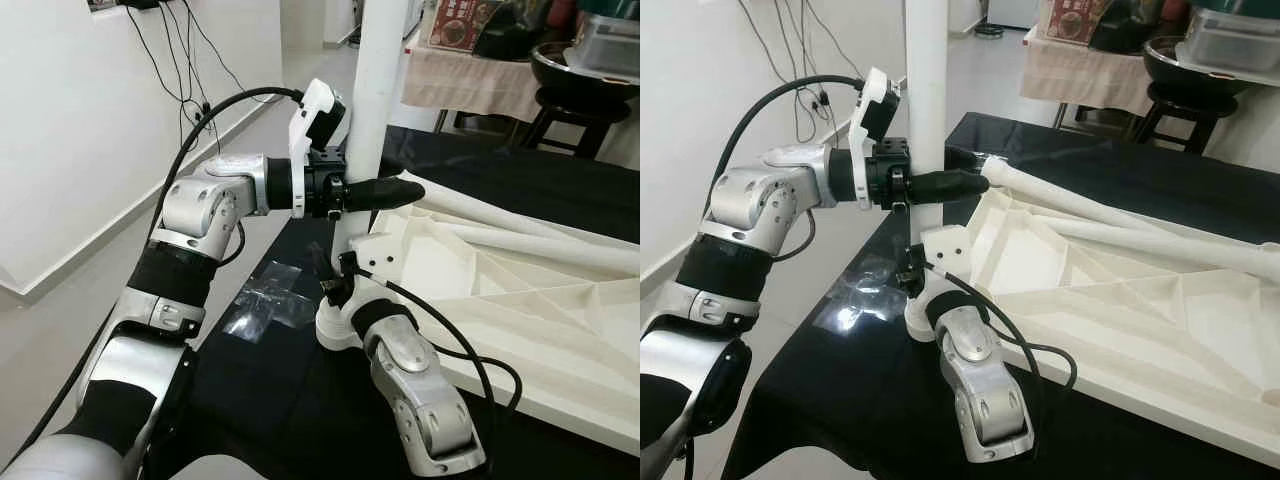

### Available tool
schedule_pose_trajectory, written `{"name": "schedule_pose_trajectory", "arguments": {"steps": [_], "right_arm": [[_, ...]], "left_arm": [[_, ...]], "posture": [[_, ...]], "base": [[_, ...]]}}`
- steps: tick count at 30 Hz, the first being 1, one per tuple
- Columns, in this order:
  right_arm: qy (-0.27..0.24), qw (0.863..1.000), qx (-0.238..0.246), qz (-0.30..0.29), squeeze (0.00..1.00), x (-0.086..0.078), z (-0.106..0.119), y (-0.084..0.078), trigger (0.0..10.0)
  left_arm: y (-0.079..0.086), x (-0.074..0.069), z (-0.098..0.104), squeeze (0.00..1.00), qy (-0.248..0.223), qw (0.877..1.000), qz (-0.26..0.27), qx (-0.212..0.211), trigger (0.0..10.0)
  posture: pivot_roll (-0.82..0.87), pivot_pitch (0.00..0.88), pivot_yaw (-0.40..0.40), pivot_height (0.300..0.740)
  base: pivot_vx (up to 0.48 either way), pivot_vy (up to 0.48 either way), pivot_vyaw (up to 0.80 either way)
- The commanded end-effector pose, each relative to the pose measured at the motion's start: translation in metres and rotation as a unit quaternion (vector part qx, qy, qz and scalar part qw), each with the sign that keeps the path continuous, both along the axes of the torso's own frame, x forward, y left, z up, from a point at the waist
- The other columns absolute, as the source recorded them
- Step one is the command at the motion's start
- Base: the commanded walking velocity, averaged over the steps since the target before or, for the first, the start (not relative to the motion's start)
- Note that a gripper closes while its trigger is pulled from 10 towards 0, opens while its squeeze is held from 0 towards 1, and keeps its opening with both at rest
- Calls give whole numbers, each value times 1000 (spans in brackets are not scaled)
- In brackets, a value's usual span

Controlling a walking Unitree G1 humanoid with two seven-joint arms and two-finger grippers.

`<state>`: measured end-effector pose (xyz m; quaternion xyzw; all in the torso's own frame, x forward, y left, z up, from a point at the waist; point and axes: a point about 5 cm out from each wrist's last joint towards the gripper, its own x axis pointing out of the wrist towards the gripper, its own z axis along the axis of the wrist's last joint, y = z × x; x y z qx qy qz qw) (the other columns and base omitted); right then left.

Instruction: Building children table

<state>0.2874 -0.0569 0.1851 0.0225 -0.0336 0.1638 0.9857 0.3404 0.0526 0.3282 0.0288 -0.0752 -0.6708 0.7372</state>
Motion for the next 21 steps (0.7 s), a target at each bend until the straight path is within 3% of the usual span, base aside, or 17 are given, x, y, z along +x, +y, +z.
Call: {"name": "schedule_pose_trajectory", "arguments": {"steps": [1, 4, 5, 6, 7, 8, 10, 11, 12, 13, 14, 16, 17, 18, 19, 20, 21], "right_arm": [[82, 996, 31, 20, 0, -10, -25, 21, 0], [67, 997, 19, 24, 0, -1, -19, 14, 0], [53, 998, 11, 44, 0, 6, -13, 12, 5294], [41, 997, 8, 59, 0, 12, -8, 11, 8118], [41, 997, 8, 59, 0, 12, -8, 11, 8118], [27, 994, 17, 104, 122, 15, -1, 14, 10000], [27, 994, 17, 104, 122, 15, -1, 14, 10000], [16, 988, 24, 150, 792, 15, 5, 17, 10000], [16, 988, 24, 150, 792, 15, 5, 17, 10000], [-1, 975, 28, 219, 1000, 13, 12, 20, 10000], [-1, 975, 28, 219, 1000, 13, 12, 20, 10000], [-40, 927, 12, 373, 1000, 19, 30, 6, 10000], [-40, 927, 12, 373, 1000, 19, 30, 6, 10000], [-46, 910, 0, 412, 1000, 27, 34, -3, 10000], [-46, 910, 0, 412, 1000, 27, 34, -3, 10000], [-41, 901, -4, 433, 612, 35, 35, -10, 10000], [-41, 901, -4, 433, 612, 35, 35, -10, 10000]], "left_arm": [[-4, -4, -5, 0, 3, 1000, -15, 14, 0], [-4, -5, -3, 0, -3, 1000, -16, 15, 0], [-4, -5, -3, 0, -5, 1000, -16, 14, 0], [-4, -5, -3, 0, -6, 1000, -16, 14, 0], [-4, -5, -3, 0, -6, 1000, -16, 14, 0], [-4, -5, -3, 0, -6, 1000, -16, 14, 0], [-4, -5, -3, 0, -6, 1000, -16, 14, 0], [-4, -6, -3, 0, -6, 1000, -17, 13, 0], [-4, -6, -3, 0, -6, 1000, -17, 13, 0], [-4, -6, -3, 0, -6, 1000, -17, 13, 0], [-4, -6, -3, 0, -6, 1000, -17, 13, 0], [-3, -7, -3, 0, -7, 1000, -18, 14, 0], [-3, -7, -3, 0, -7, 1000, -18, 14, 0], [-4, -7, -3, 0, -8, 1000, -18, 13, 0], [-4, -7, -3, 0, -8, 1000, -18, 13, 0], [-4, -8, -2, 0, -9, 1000, -19, 12, 0], [-4, -8, -2, 0, -9, 1000, -19, 12, 0]], "posture": [[-40, 74, 0, 740], [-44, 67, -7, 740], [-45, 64, -9, 740], [-42, 63, -11, 740], [-42, 63, -11, 740], [-40, 64, -13, 740], [-40, 64, -13, 740], [-39, 65, -13, 740], [-39, 65, -13, 740], [-36, 63, -11, 740], [-36, 63, -11, 740], [-41, 61, -13, 740], [-41, 61, -13, 740], [-40, 61, -13, 740], [-40, 61, -13, 740], [-35, 64, -15, 740], [-35, 64, -15, 740]], "base": [[0, 0, 0], [0, 0, 0], [0, 0, 0], [0, 0, 0], [0, 0, 0], [0, 0, 0], [0, 0, 0], [0, 0, 0], [0, 0, 0], [0, 0, 0], [0, 0, 0], [0, 0, 0], [0, 0, 0], [0, 0, 0], [0, 0, 0], [0, 0, 0], [0, 0, 0]]}}
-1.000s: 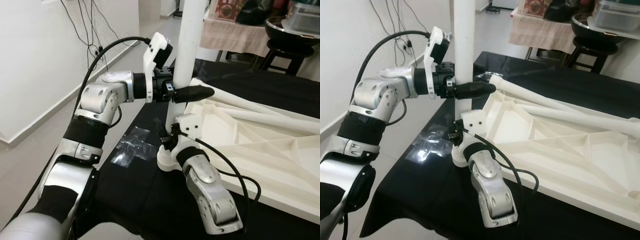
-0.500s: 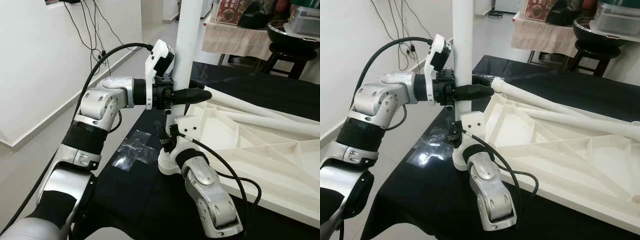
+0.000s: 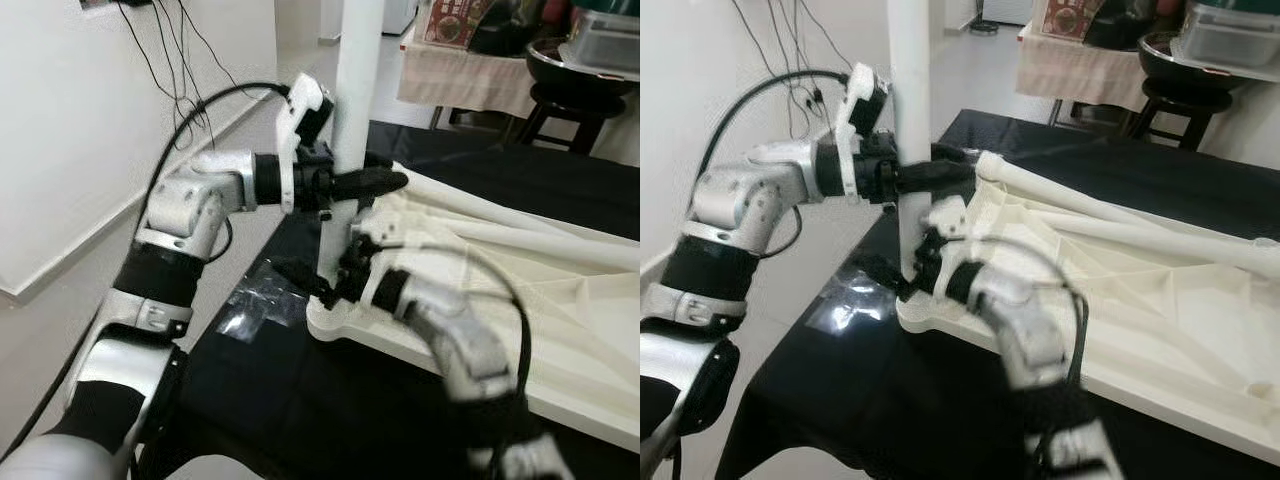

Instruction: Building children table

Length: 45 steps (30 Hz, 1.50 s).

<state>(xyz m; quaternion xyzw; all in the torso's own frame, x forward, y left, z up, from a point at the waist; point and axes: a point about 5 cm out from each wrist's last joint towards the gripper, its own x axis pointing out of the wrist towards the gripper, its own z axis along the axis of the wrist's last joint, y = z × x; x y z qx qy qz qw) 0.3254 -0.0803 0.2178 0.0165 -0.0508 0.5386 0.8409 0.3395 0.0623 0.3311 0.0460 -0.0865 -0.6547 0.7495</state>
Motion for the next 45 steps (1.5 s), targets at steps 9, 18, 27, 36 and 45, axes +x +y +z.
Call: {"name": "schedule_pose_trajectory", "arguments": {"steps": [9, 18, 27, 36, 45], "right_arm": [[16, 997, -16, 77, 0, 23, -3, 3, 10000], [21, 992, -18, 122, 0, 26, -5, 0, 0], [14, 994, -20, 110, 0, 32, -9, -6, 0], [39, 996, -45, -65, 0, 33, -31, -17, 0], [135, 911, -22, -388, 0, 5, -78, 20, 0]], "left_arm": [[-14, -11, -4, 0, 8, 999, -42, 8, 0], [-13, -12, -3, 0, 6, 999, -40, 12, 0], [-13, -11, -4, 165, 8, 999, -35, 5, 0], [-8, -10, -2, 1000, -2, 1000, -16, -5, 10000], [25, -17, -13, 0, 10, 1000, 27, 1, 10000]], "posture": [[-2, 79, -20, 740], [2, 82, -19, 740], [2, 76, -13, 740], [0, 73, -41, 740], [-5, 45, -27, 740]], "base": [[0, 0, 0], [0, 0, 0], [0, 0, 0], [0, 0, 0], [0, 0, 0]]}}
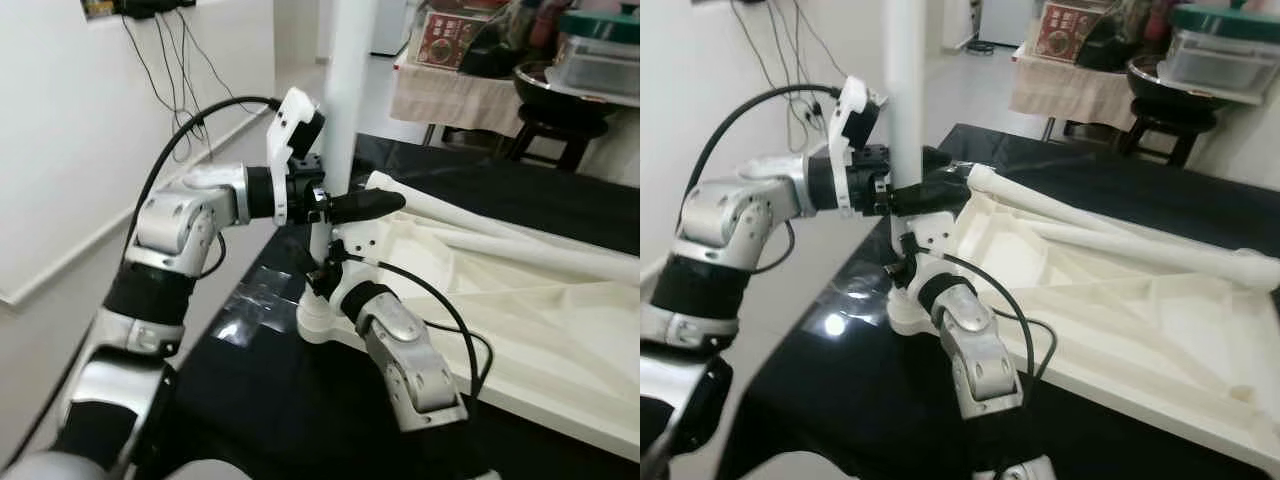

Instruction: Building children table

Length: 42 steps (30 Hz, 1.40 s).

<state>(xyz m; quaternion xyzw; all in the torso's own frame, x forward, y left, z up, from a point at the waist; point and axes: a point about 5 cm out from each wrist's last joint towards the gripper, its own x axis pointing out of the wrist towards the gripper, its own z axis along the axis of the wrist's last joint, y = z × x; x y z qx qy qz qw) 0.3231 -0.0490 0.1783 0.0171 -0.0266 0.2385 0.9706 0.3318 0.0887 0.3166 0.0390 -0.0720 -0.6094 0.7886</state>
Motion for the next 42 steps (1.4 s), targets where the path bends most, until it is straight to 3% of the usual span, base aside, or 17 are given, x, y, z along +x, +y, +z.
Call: {"name": "schedule_pose_trajectory", "arguments": {"steps": [1, 5, 11, 12, 13, 14, 15, 17, 18, 19, 20, 28, 29, 31, 35, 37, 42], "right_arm": [[105, 992, 10, -73, 0, 7, -39, -11, 0], [103, 991, 8, -85, 0, 12, -38, -10, 0], [109, 989, 5, -96, 0, 9, -39, -7, 0], [115, 988, 3, -108, 0, 6, -37, -5, 2706], [115, 988, 3, -108, 0, 6, -37, -5, 2706], [117, 986, -1, -120, 0, 4, -36, -4, 4941], [118, 985, -4, -129, 0, 4, -35, -5, 10000], [115, 985, -5, -131, 0, 5, -33, -6, 10000], [111, 986, 2, -125, 686, 7, -32, -8, 10000], [111, 986, 2, -125, 686, 7, -32, -8, 10000], [110, 987, 8, -120, 1000, 9, -31, -11, 10000], [85, 993, 56, -56, 984, 16, -17, -11, 10000], [67, 995, 65, -21, 0, 17, -9, -11, 10000], [28, 996, 66, 58, 0, 23, 4, -17, 10000], [17, 994, 64, 82, 0, 26, 8, -21, 10000], [-18, 981, 36, 191, 0, 36, 19, -34, 10000], [-24, 964, 25, 262, 0, 42, 25, -42, 10000]], "left_arm": [[-2, -10, 2, 0, -6, 999, -33, 2, 10000], [29, -21, -3, 0, 0, 1000, 11, 1, 10000], [43, -31, -8, 0, 5, 1000, 25, 7, 10000], [55, -40, -11, 0, 10, 999, 42, 5, 10000], [55, -40, -11, 0, 10, 999, 42, 5, 10000], [65, -48, -14, 0, 14, 998, 57, 5, 10000], [72, -54, -17, 0, 17, 998, 68, 8, 10000], [78, -58, -21, 0, 22, 996, 84, 7, 10000], [83, -62, -28, 0, 32, 994, 100, 4, 10000], [83, -62, -28, 0, 32, 994, 100, 4, 10000], [86, -65, -36, 0, 44, 992, 119, -1, 10000], [90, -81, -80, 0, 103, 973, 204, -27, 10000], [89, -86, -92, 0, 116, 967, 226, -27, 10000], [85, -96, -113, 0, 139, 957, 255, -21, 10000], [82, -101, -120, 0, 144, 954, 261, -14, 10000], [67, -115, -143, 0, 159, 950, 267, 2, 10000], [56, -124, -160, 0, 166, 945, 280, 10, 10000]], "posture": [[-5, 45, -27, 740], [17, 36, -41, 740], [22, 32, -43, 740], [28, 25, -45, 740], [28, 25, -45, 740], [28, 24, -45, 740], [29, 23, -46, 740], [31, 19, -48, 740], [36, 17, -50, 740], [36, 17, -50, 740], [37, 15, -52, 740], [43, 13, -58, 740], [49, 14, -62, 740], [64, 14, -78, 740], [64, 14, -78, 740], [86, 13, -98, 740], [97, 16, -104, 740]], "base": [[0, 0, 0], [0, 0, 0], [0, 0, 0], [0, 0, 0], [0, 0, 0], [0, 0, 0], [0, 0, 0], [0, 0, 0], [0, 0, 0], [0, 0, 0], [0, 0, 0], [0, 0, 0], [0, 0, 0], [0, 0, 0], [0, 0, 0], [0, 0, 0], [0, 0, 0]]}}
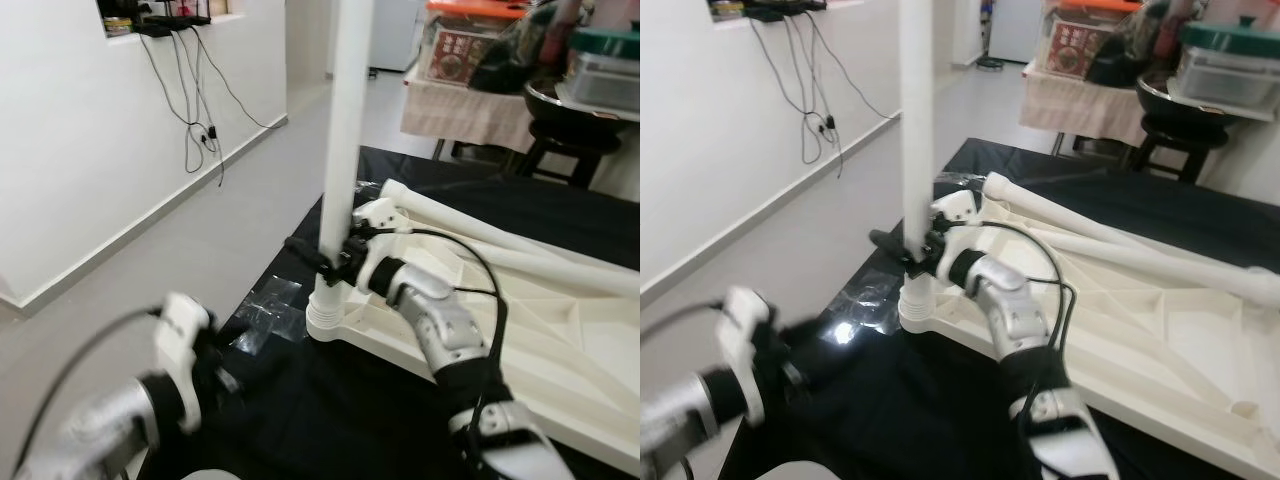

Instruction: Building children table

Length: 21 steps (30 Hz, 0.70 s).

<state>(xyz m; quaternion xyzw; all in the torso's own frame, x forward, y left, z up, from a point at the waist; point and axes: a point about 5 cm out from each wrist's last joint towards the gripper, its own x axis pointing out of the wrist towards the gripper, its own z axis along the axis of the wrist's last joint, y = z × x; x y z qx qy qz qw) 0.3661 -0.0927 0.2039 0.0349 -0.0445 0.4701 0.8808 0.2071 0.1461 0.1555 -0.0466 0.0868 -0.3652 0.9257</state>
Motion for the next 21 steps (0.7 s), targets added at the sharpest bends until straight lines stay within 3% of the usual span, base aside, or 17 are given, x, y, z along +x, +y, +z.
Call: {"name": "schedule_pose_trajectory", "arguments": {"steps": [1, 2, 3, 10, 19, 21], "right_arm": [[3, 999, 0, 40, 0, 2, 0, -1, 3098], [3, 999, 0, 40, 0, 2, 0, -1, 3098], [6, 999, -7, 42, 0, 4, -1, -1, 0], [30, 997, -46, 60, 0, 8, -18, -7, 0], [37, 996, -73, 36, 0, 6, -31, -21, 0], [61, 995, -66, -49, 0, -7, -49, -32, 0]], "left_arm": [[-6, -1, -5, 0, -12, 1000, 21, 9, 10000], [-6, -1, -5, 0, -12, 1000, 21, 9, 10000], [-7, -1, -7, 0, -15, 999, 29, 11, 10000], [-10, -6, -16, 0, -29, 996, 83, 21, 10000], [-13, -10, -21, 0, -34, 994, 101, 17, 10000], [-14, -8, -23, 0, -41, 993, 110, 11, 10000]], "posture": [[103, 18, -107, 740], [103, 18, -107, 740], [106, 18, -108, 740], [113, 25, -108, 740], [92, 26, -101, 740], [58, 29, -109, 740]], "base": [[0, 0, 0], [0, 0, 0], [0, 0, 0], [0, 0, 0], [0, 0, 0], [0, 0, 0]]}}
